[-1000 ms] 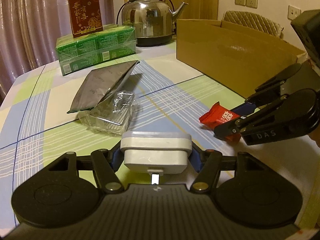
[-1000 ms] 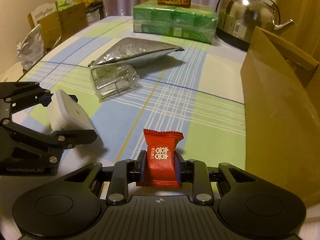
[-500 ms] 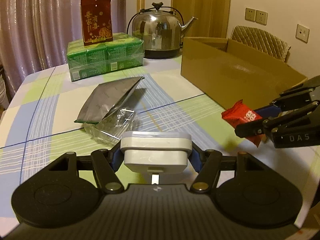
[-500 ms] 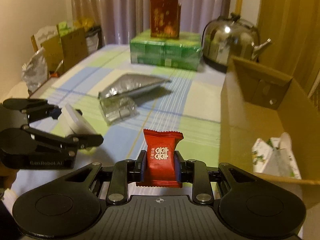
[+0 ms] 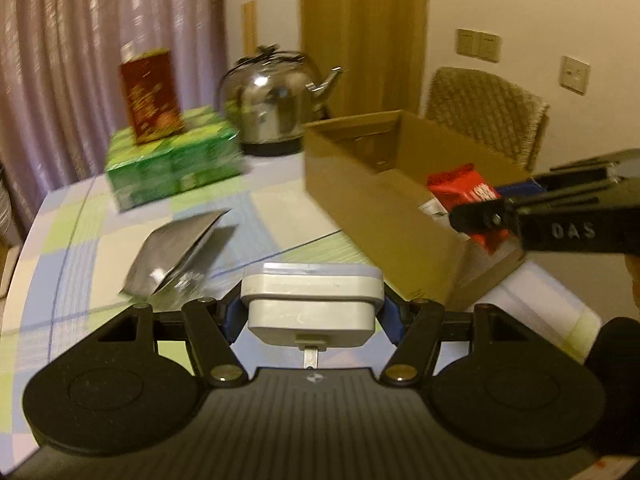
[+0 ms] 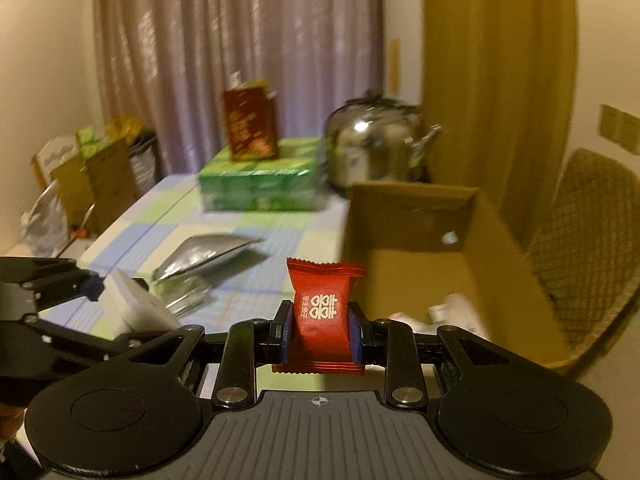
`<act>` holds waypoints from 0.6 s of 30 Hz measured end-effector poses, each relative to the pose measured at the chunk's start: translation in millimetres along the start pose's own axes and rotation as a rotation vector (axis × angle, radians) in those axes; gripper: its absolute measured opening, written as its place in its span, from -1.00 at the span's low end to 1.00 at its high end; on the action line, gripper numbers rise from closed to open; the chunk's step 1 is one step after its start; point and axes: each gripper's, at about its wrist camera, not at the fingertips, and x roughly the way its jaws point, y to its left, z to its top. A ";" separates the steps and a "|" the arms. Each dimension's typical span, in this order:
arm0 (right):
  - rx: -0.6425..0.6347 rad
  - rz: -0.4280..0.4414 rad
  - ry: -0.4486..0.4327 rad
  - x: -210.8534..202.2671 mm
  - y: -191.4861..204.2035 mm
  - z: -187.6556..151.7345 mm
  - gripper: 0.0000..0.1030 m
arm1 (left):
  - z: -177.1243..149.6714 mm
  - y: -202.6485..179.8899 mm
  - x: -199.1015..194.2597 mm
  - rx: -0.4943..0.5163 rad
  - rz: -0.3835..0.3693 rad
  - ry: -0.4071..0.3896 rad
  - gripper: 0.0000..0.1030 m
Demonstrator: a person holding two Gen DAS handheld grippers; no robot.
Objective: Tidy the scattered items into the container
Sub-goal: 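Carry the plug adapter and red candy over the cardboard box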
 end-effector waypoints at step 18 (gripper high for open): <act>0.179 -0.075 0.008 27.3 -130.9 6.8 -0.52 | 94.5 -97.6 80.2 0.187 -0.124 -0.060 0.17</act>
